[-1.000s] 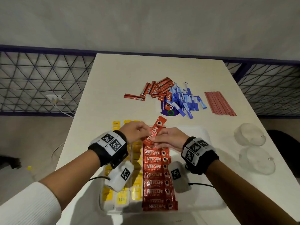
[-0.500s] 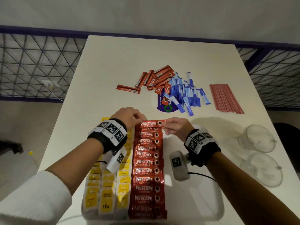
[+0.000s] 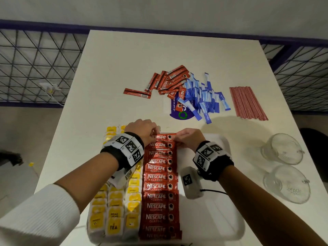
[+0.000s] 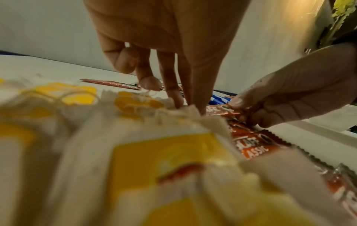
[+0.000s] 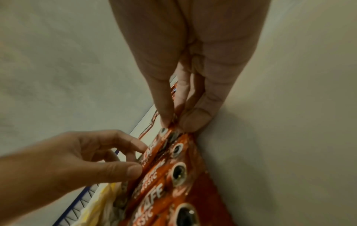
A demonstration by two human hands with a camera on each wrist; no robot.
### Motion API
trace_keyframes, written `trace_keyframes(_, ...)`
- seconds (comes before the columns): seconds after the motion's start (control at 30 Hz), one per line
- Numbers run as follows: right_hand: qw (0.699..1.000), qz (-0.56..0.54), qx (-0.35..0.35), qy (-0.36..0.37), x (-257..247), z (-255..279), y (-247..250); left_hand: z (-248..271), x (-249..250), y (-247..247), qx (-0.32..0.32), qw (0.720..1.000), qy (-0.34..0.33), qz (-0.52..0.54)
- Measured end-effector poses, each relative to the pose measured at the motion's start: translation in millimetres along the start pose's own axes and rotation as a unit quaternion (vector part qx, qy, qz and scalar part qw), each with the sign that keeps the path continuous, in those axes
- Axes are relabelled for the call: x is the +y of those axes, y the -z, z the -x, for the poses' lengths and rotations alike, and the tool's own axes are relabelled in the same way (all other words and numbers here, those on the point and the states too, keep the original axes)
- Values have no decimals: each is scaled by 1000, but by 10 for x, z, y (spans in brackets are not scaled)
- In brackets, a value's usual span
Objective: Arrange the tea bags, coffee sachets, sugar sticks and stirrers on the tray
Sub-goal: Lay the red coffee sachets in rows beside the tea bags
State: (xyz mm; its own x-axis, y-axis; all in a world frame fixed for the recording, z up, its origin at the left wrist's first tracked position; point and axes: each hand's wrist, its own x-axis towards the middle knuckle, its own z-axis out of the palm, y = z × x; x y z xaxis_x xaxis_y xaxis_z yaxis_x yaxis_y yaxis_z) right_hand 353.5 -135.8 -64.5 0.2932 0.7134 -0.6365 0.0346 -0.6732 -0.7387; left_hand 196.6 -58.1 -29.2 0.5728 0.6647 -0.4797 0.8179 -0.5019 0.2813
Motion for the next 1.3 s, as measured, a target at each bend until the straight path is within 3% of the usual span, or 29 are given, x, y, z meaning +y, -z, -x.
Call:
trace_keyframes(0.27,992,120,36,-1,21,-72,-12,-2,11,-10,4,1000,-13,-20)
trace_keyframes(0.53,986,146,75,35,-124,25,90,10,3,20,-1,1000,-12,-11)
trace_keyframes(0.7,984,140,99,40,-396,-118,215,-38,-29,229,29,999,4,26)
trace_keyframes(0.8,977,181,110,18,-502,-287,178,-162,-133,475,43,998,27,46)
trace_keyframes(0.97,939,314,138,-13,-716,-521,99,-459,-392,831,38,997,73,8)
trace_keyframes(1.3,934,322,148,-39,-874,-910,131,-972,-681,892,6,996,73,-49)
